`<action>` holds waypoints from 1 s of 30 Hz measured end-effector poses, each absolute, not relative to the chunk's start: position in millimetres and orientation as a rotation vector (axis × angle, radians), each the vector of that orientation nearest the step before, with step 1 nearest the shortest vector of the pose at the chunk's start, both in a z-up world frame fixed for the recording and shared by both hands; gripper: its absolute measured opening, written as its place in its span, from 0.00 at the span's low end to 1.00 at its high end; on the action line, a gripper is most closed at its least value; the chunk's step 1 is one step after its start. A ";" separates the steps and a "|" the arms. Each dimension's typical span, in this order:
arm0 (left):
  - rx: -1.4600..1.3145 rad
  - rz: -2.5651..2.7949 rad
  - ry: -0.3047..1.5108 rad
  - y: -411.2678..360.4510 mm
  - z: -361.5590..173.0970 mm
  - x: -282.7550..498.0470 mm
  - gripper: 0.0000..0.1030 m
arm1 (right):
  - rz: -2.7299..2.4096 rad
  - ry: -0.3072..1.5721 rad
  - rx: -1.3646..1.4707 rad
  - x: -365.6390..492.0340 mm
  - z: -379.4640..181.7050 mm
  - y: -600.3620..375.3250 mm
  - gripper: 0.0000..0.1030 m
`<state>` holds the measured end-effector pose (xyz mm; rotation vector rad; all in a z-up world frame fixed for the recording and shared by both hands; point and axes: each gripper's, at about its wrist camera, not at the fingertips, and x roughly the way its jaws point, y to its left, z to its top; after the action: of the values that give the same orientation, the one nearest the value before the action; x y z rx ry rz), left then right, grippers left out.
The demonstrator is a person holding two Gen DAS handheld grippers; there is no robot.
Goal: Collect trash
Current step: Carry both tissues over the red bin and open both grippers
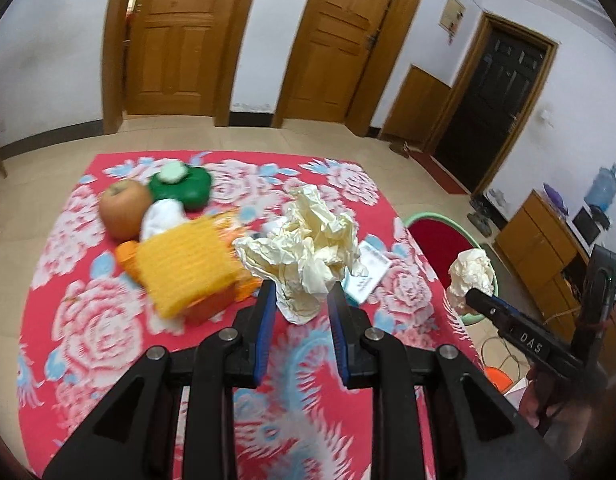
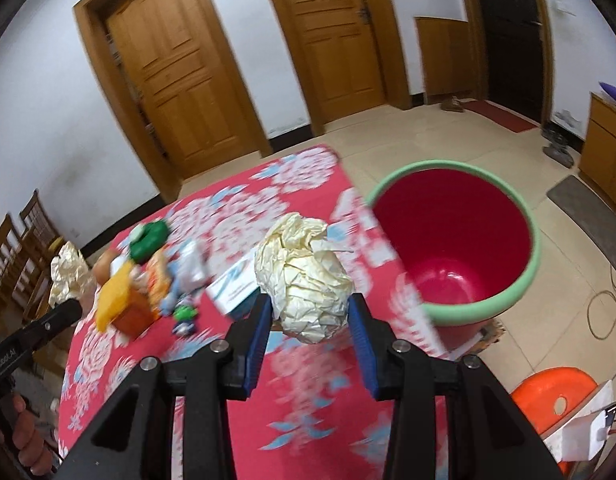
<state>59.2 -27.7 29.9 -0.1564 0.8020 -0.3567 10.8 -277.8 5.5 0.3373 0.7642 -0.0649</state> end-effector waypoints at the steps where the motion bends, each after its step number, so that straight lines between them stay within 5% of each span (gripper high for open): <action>1: -0.147 -0.365 0.811 -35.7 28.8 63.3 0.25 | -0.077 0.763 0.345 11.4 4.1 -284.6 0.41; 23: 0.096 -0.526 0.929 -204.9 -2.9 133.9 0.25 | -0.343 0.767 0.555 38.3 -51.6 -414.8 0.45; 26: 0.117 -0.540 0.933 -222.3 -5.9 140.1 0.25 | -0.339 0.745 0.591 37.4 -53.5 -423.8 0.58; 30: 0.143 -0.565 0.948 -244.4 -12.1 147.9 0.25 | -0.335 0.712 0.619 32.9 -49.8 -430.8 0.63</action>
<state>147.9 -244.4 -12.1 0.1425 0.9477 -0.5650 32.9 -430.8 -49.8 0.6185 0.7124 -0.3351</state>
